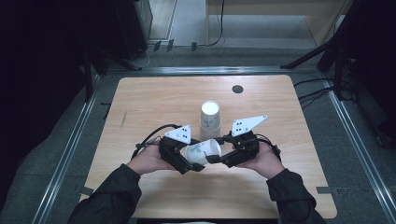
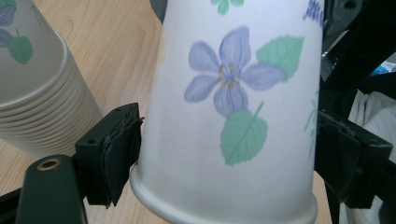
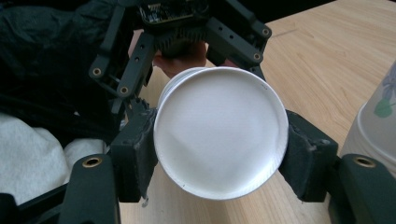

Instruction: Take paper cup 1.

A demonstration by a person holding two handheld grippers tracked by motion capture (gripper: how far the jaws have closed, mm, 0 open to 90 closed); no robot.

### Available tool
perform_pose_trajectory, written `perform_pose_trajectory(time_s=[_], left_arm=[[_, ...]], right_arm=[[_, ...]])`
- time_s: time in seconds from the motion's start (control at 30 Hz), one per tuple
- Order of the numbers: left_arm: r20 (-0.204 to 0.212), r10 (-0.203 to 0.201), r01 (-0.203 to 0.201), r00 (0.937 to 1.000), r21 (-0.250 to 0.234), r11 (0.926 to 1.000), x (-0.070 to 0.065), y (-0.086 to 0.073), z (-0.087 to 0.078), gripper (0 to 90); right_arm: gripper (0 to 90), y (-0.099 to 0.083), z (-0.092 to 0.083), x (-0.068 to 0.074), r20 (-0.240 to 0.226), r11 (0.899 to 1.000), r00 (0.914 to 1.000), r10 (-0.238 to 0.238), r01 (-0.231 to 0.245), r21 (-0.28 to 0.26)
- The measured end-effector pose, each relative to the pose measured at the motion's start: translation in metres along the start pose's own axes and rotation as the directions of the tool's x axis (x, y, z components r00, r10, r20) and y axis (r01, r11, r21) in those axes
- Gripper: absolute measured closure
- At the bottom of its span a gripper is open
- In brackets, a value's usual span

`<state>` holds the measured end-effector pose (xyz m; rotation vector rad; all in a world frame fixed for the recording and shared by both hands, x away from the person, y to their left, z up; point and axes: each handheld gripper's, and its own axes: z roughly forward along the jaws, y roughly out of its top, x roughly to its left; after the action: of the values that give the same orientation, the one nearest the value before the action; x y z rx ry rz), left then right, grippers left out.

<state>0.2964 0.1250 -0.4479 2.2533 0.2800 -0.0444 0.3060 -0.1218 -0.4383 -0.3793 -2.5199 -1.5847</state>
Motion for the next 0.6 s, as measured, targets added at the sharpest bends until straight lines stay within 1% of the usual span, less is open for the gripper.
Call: perform_pose_trajectory(time_s=[0.07,0.13,0.17,0.2,0.27,0.33,0.4,0.5,0.6], left_arm=[[-0.017,0.012,-0.013,0.9998,-0.026,0.9996,-0.0013,0.0,-0.0018,16.5],[-0.022,0.01,-0.011,0.9997,-0.045,0.9989,-0.0009,0.0,-0.0047,17.4],[-0.022,0.005,-0.006,0.9997,-0.048,0.9988,-0.0003,-0.0003,-0.0056,22.8],[-0.019,0.003,-0.004,0.9998,-0.055,0.9985,0.0002,-0.0007,-0.0061,23.2],[-0.013,0.006,-0.007,0.9999,-0.053,0.9986,0.0004,-0.0011,-0.0063,23.5],[-0.002,0.016,-0.016,0.9999,-0.045,0.9988,-0.0001,-0.0013,-0.0062,25.6],[-0.001,0.026,-0.026,0.9997,-0.032,0.9991,-0.001,-0.0014,-0.0057,28.4],[0.011,0.022,-0.021,0.9997,-0.03,0.9993,-0.0006,-0.0019,-0.0053,29.6],[0.022,0.02,-0.02,0.9995,-0.027,0.9994,0.0004,-0.0022,-0.007,30.7]], right_arm=[[34.6,0.0,-0.0009,-0.0005,-0.004,1.0,1.0,0.006,-0.006,-0.005],[34.6,-0.0012,-0.0019,-0.0018,-0.001,1.0,1.0,0.008,-0.008,-0.012],[34.6,-0.0023,-0.0028,-0.0028,-0.003,1.0,0.9998,0.017,-0.017,-0.014],[34.7,-0.0028,-0.0032,-0.0038,-0.008,1.0,0.9998,0.021,-0.021,-0.018],[34.7,-0.003,-0.0031,-0.0045,-0.013,0.999,0.9994,0.031,-0.032,-0.024],[34.7,-0.0029,-0.0019,-0.0036,-0.015,0.999,0.9995,0.026,-0.027,-0.02],[34.7,-0.0033,-0.0008,-0.004,-0.022,1.0,0.9994,0.027,-0.027,-0.009],[34.8,-0.0036,-0.0001,-0.0032,-0.019,1.0,0.9995,0.025,-0.025,0.0],[34.3,-0.0033,0.0,-0.0018,-0.018,1.0,0.9998,0.011,-0.011,-0.001]])
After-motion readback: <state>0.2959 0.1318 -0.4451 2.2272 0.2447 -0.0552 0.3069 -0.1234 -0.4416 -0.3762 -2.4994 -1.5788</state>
